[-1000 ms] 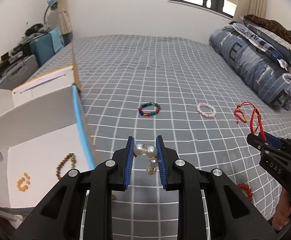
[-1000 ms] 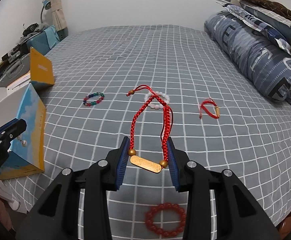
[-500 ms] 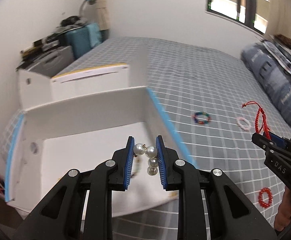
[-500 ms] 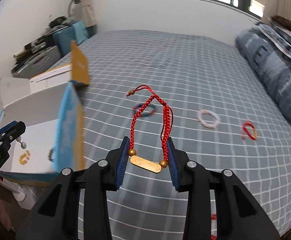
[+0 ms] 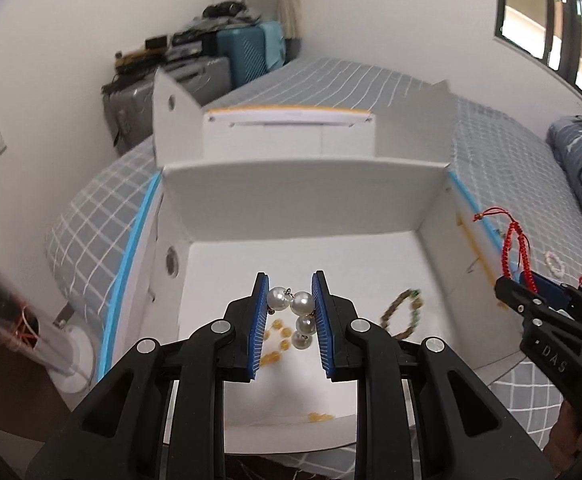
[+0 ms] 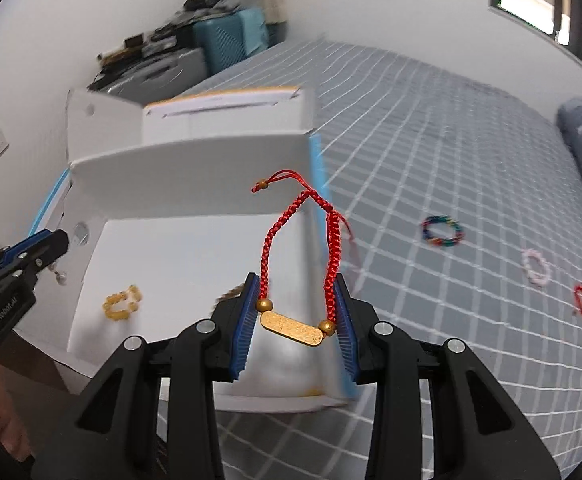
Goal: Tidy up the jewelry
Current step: 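Lift the pearl earrings and red string bracelet and carry them over the box, then open both tools to drop the earrings and string bracelet into the box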
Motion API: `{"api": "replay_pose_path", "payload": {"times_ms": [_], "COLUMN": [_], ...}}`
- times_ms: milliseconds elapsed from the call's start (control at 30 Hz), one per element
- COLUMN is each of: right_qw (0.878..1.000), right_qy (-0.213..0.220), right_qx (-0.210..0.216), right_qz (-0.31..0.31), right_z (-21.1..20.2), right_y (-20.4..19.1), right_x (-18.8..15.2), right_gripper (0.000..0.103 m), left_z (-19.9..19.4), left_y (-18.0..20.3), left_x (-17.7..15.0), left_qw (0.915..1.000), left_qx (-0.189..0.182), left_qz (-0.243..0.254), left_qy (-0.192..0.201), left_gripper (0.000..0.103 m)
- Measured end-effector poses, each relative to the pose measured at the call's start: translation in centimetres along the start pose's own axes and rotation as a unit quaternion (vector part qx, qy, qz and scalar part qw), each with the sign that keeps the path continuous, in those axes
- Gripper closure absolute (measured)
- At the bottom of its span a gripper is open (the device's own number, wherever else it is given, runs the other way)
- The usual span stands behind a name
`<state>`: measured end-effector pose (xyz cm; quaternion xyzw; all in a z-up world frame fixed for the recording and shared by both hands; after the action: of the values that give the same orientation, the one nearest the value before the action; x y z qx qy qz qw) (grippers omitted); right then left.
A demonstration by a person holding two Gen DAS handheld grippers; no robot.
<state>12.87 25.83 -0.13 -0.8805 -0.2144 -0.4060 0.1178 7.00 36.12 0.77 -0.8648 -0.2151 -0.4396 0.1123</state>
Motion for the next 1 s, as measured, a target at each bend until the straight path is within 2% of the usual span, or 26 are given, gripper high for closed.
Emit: {"api": "replay_pose_path", "payload": {"times_ms": [233, 567, 733, 1000], "right_qw": [0.999, 0.990, 0.986, 0.985], "right_qy": [-0.048, -0.143, -0.164, -0.171], "right_qx": [0.012, 0.000, 0.003, 0.004], "right_qz": [-0.019, -0.023, -0.019, -0.016], "right_z": [2.7, 6.3, 7.5, 7.6], "right_y": [-3.2, -4.0, -4.1, -4.1], "right_x": [-0.9, -2.6, -3.5, -3.7], "right_gripper": [0.068, 0.068, 0.068, 0.068], "left_z": [3.0, 5.9, 6.9, 7.2], "left_y": [-1.6, -2.4, -3.1, -3.5], "left_x": [-2.0, -3.3, -4.2, -4.7], "left_qw": [0.9980, 0.9895, 0.9856, 0.9840], "left_qx": [0.003, 0.004, 0.013, 0.019], "left_qz": [-0.013, -0.015, -0.010, -0.010], "left_qy": [-0.061, -0.144, -0.168, -0.177], "left_gripper": [0.081, 0.081, 0.081, 0.080]}}
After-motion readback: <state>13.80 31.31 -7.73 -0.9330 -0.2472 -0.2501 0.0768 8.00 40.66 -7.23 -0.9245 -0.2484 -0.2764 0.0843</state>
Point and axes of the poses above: each gripper's, at about its wrist camera, not at the fingertips, and z roughly the way its jaws point, y to its right, x to its top, the point moved 9 cm from there along z, roughly the way its jaws point, and after that the axes turned 11 degrees about y, right-handed, at the moved point
